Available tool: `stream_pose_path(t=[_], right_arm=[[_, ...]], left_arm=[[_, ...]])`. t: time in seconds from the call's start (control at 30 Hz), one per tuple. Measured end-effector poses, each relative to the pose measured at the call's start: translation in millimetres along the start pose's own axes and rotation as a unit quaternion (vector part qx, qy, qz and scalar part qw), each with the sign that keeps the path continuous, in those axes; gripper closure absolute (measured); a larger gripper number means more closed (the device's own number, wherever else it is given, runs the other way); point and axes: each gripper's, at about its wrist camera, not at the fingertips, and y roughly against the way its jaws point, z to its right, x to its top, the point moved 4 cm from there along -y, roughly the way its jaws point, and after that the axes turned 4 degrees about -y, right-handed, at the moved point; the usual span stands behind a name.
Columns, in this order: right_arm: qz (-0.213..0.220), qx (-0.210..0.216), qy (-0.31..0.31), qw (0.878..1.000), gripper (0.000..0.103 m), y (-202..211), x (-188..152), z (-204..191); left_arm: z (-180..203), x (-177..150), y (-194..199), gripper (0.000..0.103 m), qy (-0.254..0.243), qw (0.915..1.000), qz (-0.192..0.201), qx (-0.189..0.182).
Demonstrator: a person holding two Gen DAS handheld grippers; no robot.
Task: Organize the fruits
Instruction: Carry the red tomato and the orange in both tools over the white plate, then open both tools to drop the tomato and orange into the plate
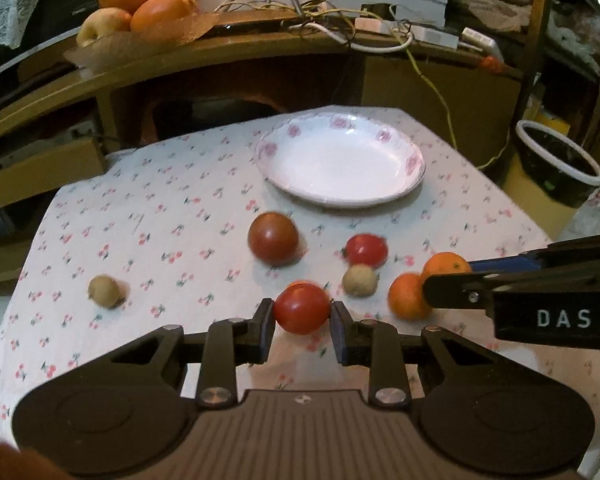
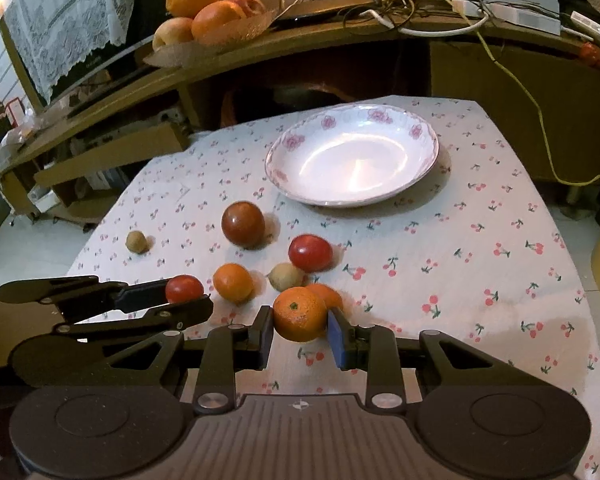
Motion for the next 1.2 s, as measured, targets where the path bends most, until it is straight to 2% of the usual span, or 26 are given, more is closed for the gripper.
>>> stream_pose_path(t=[0.33,0.5,0.73,1.2], right_arm=[[0.019,-0.003,0.007,1.0,0.073,-2,37,-14],[0.023,-0.005,0.015,1.0,0.073,-14,64,-7],[0.016,-0.01,0.012,1.0,0.073,-34,85,8],[-0.008,-0.006,0.01,1.0,0.072,-63,97,22]], left_arm=[[3,53,-20,0.068,-0.012,0.9997,0.013,-0.016],[0,76,-40,0.068,-0.008,0.9997,0.014,-0.02],[1,86,-63,0.068,-0.012,0.9997,0.007,-0.017],[-5,91,-88,0.068,-0.009,0.9998,-0.006,-0.015]])
